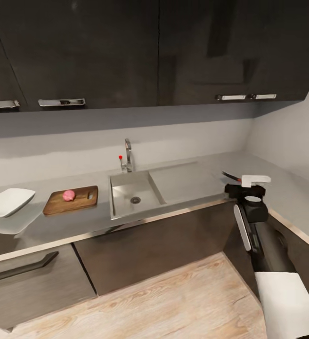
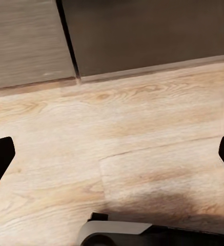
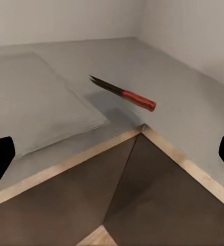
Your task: In the kitchen, take the Vidalia onion out of the sink, dice it on the chopping board with the paring knife, put the diced onion into the bowl on the countertop, then place both the paring knife and the chopping board into the sink.
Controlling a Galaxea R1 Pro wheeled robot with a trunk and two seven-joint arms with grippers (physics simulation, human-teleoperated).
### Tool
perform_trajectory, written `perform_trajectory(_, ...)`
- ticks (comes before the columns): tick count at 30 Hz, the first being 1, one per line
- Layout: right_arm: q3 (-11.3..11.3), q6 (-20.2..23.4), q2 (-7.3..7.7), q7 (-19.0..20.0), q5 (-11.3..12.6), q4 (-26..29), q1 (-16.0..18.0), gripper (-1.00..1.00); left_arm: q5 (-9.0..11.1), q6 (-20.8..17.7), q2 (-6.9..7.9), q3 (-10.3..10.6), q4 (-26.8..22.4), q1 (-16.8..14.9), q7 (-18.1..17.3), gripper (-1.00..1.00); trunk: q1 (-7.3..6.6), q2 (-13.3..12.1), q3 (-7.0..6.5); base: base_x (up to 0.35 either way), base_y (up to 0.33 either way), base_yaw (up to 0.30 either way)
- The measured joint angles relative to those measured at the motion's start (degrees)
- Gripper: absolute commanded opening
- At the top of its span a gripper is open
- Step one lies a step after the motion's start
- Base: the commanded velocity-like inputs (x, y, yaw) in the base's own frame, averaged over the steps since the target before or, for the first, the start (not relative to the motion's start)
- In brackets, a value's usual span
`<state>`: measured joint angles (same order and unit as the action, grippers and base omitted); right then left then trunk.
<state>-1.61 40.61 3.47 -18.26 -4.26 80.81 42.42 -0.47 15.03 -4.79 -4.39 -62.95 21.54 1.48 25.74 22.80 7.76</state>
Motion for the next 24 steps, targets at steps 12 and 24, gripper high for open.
perform_trajectory(12,-0.39,0.89,3.72,9.10,0.25,-15.09,6.63,1.00,-0.07,0.00,0.00,0.66,0.00,-0.02,0.00,1.00,-0.01,0.01,0.01,0.192,-0.259,0.000)
perform_trajectory(24,-2.43,0.98,6.39,26.65,0.07,-15.26,6.68,1.00,-0.06,-0.04,0.00,0.64,0.12,-0.01,0.20,1.00,-0.01,0.01,0.00,0.220,-0.261,0.000)
